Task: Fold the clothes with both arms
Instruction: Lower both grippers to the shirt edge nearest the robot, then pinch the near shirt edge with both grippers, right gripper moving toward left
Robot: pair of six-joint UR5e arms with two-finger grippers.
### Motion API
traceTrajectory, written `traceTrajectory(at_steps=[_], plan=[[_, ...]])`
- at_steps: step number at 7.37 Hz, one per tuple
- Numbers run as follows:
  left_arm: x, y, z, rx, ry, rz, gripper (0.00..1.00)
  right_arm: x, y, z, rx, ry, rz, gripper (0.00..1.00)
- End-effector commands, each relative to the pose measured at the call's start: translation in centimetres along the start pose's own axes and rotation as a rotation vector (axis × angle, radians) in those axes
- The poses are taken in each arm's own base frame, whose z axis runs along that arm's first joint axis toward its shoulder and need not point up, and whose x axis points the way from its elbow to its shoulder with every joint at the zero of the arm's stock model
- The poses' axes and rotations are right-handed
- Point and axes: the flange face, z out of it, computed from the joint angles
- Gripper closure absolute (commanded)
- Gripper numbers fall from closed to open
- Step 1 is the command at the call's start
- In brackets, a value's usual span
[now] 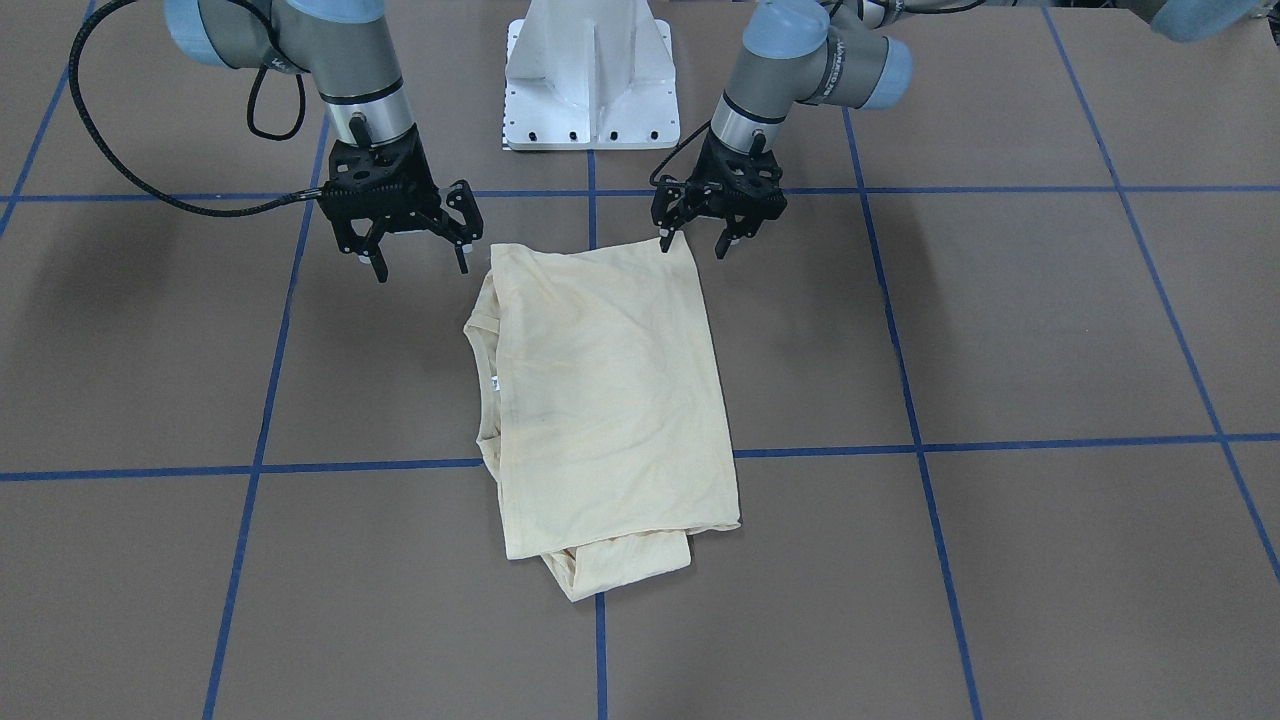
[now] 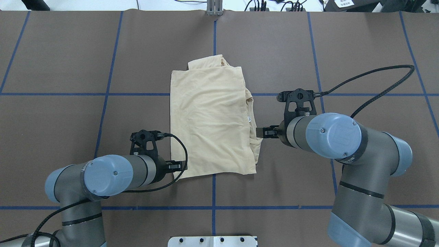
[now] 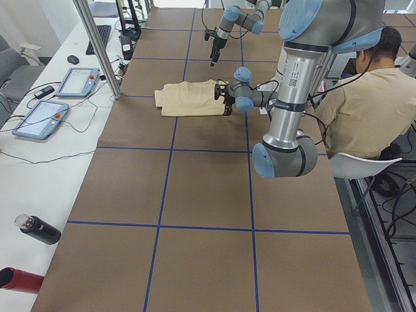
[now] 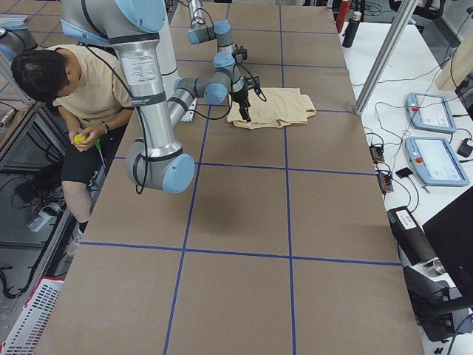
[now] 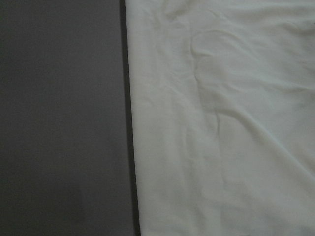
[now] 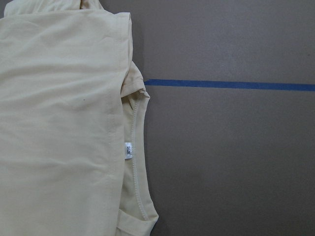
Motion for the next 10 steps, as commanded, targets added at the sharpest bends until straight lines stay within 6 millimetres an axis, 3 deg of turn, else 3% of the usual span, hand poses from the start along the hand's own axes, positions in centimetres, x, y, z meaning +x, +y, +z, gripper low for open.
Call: traceTrajectory(at_steps=[1, 8, 9, 10], plan=[[1.4, 0.6, 0.2, -0.037, -0.031, 0.004, 0.53, -0.1, 0.1, 0.1, -0.001, 0.0, -0.004, 0.0], [1.5, 2.3, 0.8, -0.063, -0.042, 0.019, 0.56, -0.2, 0.1, 0.0, -0.008, -0.005, -0.011, 0.0], [1.5, 2.3, 0.9, -0.064, -0.041, 0.019, 0.71, -0.2, 0.1, 0.0, -0.008, -0.005, -0.011, 0.0], [1.4, 2.3, 0.9, -0.065, -0.043, 0.019, 0.95, -0.2, 0.1, 0.0, -0.008, -0.005, -0.011, 0.0]])
